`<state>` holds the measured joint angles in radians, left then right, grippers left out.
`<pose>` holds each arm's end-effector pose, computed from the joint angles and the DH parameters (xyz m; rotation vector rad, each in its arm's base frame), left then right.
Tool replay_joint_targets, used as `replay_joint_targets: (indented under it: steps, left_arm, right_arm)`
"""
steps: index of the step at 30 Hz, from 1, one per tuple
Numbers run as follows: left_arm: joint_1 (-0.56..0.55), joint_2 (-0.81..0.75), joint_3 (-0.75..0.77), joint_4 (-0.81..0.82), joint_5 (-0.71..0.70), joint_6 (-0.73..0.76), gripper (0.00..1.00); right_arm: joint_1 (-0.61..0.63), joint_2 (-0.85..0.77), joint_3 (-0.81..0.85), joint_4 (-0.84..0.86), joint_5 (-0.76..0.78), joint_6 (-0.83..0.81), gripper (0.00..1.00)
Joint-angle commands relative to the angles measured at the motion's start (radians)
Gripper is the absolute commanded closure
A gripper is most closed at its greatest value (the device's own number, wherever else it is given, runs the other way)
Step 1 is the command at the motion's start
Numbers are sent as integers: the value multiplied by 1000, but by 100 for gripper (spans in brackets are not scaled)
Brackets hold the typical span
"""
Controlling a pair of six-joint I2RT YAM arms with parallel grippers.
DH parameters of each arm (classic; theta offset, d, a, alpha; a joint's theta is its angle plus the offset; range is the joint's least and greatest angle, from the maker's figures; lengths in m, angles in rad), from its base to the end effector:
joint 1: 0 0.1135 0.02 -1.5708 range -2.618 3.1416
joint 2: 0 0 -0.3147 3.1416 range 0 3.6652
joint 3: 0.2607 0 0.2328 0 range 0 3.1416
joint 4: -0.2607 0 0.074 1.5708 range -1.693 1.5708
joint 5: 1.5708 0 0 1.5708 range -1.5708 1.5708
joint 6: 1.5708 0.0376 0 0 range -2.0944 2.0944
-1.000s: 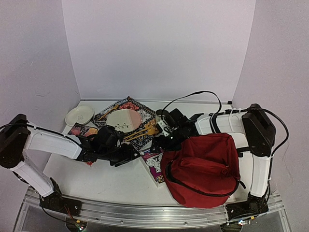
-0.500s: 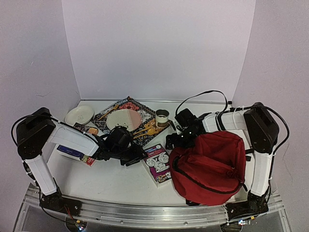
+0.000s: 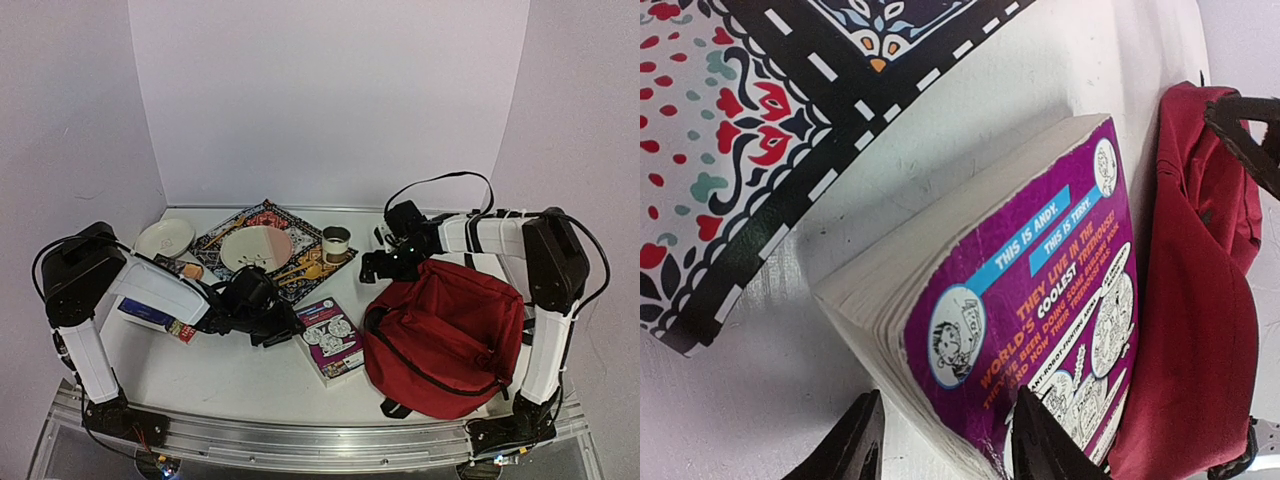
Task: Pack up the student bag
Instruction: Move the student bag to the center of the board, then move the book to the center of the board.
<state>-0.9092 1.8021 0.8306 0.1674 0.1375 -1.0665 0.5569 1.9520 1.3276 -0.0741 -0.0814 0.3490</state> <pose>0.2084 -0.2760 0.1878 -0.1351 2.6524 -0.9945 0.3719 0.2352 0.2511 -0.2858 2.3137 0.5608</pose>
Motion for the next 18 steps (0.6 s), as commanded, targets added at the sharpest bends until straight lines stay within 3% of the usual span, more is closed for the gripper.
replay_joint_targets:
  steps: [1,7,12,18]
  left_arm:
    - [4,-39,-32,2,0,11,56]
    - [4,-71,-56,1,6,5,56]
    - [4,-79,-50,2,14,7,57]
    - [4,-56,-22,3,23,19,65]
  right_arm:
    - [92,-73,33,-41,-117,27,6]
    - [171,-37,5,-4,-144,71,7]
    - [191,1,-6,2,-153,95,15]
    - [226,41,-16,5,-150,118,17]
